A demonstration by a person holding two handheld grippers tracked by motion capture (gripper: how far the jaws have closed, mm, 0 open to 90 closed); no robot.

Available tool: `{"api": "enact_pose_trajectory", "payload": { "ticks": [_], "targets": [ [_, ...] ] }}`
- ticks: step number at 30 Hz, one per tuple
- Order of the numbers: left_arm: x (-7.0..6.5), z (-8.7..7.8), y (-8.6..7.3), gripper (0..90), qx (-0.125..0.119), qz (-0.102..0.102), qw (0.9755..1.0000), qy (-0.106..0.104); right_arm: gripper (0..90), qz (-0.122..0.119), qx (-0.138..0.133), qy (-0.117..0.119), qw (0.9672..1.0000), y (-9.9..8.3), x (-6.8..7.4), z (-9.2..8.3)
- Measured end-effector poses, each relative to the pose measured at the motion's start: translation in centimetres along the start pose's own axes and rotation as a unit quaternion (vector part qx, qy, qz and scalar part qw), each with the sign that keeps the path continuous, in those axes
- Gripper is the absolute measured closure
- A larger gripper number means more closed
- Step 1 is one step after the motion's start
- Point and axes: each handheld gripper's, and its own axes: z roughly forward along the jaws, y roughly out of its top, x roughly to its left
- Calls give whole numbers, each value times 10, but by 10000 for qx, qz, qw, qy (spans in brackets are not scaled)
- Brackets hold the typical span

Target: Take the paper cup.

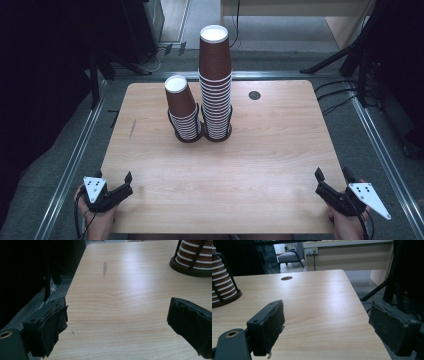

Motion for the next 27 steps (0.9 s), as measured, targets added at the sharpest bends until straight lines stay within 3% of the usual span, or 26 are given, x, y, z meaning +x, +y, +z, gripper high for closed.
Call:
{"api": "enact_pose_trajectory", "payload": {
  "ticks": [9, 15, 19, 24, 27],
  "targets": [
    [6, 3, 2, 35, 23, -263, 9996, -93, 134, -164, -57, 40, 9998, 26, 11, 2],
    [9, 4, 3, 35, 1, -367, 9991, -211, 135, -245, -142, 229, 9993, 44, 28, 5],
    [10, 4, 3, 35, 52, -394, 9988, -292, 131, -352, -249, 413, 9982, 58, 47, 10],
    [13, 5, 3, 36, 53, -578, 9975, -395, 115, -473, -294, 611, 9966, 73, 68, 16],
    [12, 5, 2, 36, 71, -528, 9976, -433, 109, -554, -264, 688, 9957, 82, 78, 21]
  ]
}}
